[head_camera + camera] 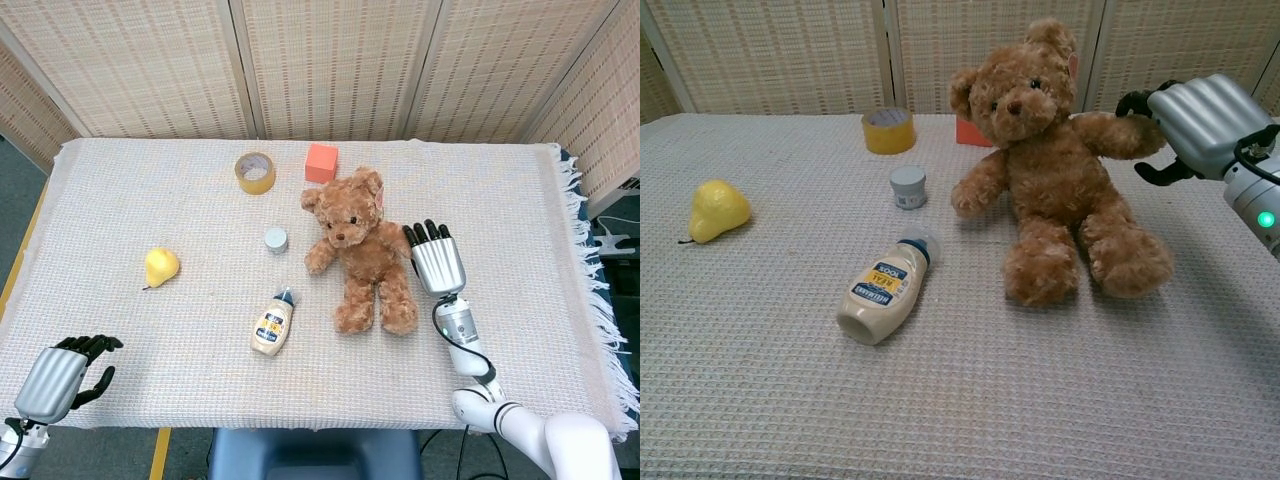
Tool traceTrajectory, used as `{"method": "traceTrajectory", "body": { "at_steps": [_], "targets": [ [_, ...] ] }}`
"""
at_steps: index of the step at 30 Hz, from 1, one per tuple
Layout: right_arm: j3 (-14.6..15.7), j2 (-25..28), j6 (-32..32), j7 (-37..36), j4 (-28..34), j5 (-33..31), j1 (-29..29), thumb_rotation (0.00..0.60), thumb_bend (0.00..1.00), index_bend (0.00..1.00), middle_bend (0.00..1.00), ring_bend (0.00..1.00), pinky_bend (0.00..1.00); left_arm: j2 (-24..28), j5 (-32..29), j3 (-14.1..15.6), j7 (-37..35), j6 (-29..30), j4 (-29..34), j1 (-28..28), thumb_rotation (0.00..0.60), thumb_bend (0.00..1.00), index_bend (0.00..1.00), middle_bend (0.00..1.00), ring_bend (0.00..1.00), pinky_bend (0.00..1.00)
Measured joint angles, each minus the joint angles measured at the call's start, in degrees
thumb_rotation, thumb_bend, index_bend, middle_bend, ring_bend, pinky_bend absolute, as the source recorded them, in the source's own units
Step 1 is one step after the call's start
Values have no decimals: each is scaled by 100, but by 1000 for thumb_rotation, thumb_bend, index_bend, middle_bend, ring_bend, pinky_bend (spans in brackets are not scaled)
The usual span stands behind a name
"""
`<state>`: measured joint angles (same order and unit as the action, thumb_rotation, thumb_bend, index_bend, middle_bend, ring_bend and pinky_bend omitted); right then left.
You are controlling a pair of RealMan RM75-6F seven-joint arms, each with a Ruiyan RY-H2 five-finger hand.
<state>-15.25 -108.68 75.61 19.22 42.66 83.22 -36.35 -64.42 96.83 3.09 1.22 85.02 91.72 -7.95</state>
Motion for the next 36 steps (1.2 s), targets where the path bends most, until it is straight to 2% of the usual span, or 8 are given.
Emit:
{"method": "traceTrajectory", "body": {
  "at_steps": [7,15,20,32,36],
  "targets": [
    [64,-217,400,-235,-552,133,-58,600,212,468,482,417,595,0,34,9,6,16,0,2,600,429,373,419,440,487],
    [84,-441,587,-356,-1185,120,-120,600,213,558,541,461,636,-1,49,20,28,-2,13,-3,600,428,373,419,440,487],
    [45,-520,580,-428,-1410,26,-175,600,213,564,543,461,636,-1,55,28,24,-10,12,-6,600,429,373,421,442,487],
    [232,-389,276,-464,-1218,-82,12,600,213,564,544,461,640,-2,78,38,59,-15,11,-9,600,429,373,422,446,487],
    [190,-389,359,-500,-1310,-105,-26,600,213,565,543,461,640,-4,63,37,62,-42,21,-18,600,429,373,422,446,487]
  ]
}}
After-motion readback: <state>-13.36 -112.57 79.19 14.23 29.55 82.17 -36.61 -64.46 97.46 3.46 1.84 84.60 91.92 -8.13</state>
